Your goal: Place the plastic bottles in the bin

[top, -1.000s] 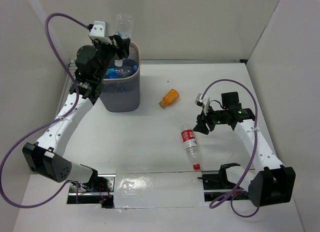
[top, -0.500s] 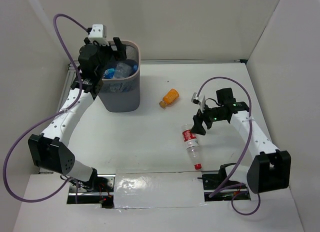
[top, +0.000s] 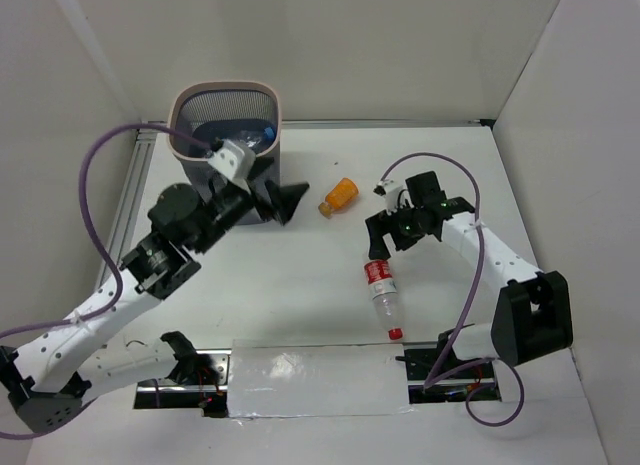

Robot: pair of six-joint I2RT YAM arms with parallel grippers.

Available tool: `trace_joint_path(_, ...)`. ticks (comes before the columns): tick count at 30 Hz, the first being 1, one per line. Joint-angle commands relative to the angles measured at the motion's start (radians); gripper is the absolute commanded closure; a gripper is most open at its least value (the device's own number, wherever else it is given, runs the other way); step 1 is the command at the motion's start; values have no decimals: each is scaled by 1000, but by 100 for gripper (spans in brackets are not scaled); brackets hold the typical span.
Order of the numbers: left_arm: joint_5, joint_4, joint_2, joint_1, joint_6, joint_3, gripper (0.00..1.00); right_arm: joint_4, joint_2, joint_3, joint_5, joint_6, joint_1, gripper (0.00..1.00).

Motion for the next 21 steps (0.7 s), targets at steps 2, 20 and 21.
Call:
trace_joint_path(2, -134, -86, -87, -189, -15, -178, 0, 50, 29, -32, 113, 100, 33, 0)
trace_joint_path(20, -464, -210, -187, -535, -325, -480, 0, 38, 286, 19, 218, 180, 152, 14)
trace_joint_path(21, -464, -210, -187, -535, -325, -491, 0, 38, 286, 19, 218, 180, 152, 22)
